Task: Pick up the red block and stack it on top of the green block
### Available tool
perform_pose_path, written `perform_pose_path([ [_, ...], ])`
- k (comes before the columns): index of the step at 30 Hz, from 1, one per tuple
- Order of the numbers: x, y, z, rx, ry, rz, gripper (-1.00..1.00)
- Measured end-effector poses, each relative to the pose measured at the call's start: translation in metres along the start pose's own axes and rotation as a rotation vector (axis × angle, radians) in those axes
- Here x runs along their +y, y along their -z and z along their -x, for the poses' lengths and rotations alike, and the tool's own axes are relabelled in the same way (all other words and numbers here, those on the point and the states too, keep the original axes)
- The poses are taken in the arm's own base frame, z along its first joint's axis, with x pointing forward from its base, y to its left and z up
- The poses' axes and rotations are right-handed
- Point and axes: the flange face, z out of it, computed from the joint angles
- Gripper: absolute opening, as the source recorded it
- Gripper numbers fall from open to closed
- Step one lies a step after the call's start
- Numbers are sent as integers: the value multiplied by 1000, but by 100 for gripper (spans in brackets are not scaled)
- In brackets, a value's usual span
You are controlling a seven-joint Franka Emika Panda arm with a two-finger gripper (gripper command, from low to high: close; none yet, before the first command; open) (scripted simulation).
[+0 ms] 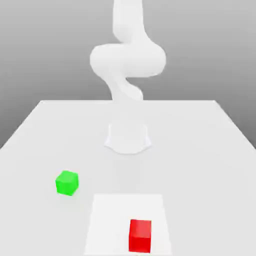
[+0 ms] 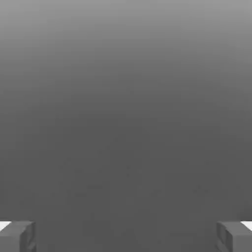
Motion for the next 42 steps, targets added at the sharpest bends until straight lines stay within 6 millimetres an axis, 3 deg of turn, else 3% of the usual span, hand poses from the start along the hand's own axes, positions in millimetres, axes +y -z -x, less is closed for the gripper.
perform_pose_path([
  [7,13,-142,24,-130,-16,165,0],
  [14,53,-266,73,-266,-33,318,0],
  [20,105,-352,132,-389,-50,442,0],
  [26,159,-417,193,-485,-68,532,0],
  [29,178,-445,212,-489,-69,536,0],
  [30,183,-451,216,-490,-68,536,-100],
  [37,182,-451,216,-489,-69,536,-100],
  [42,159,-410,190,-487,-77,539,-100],
])
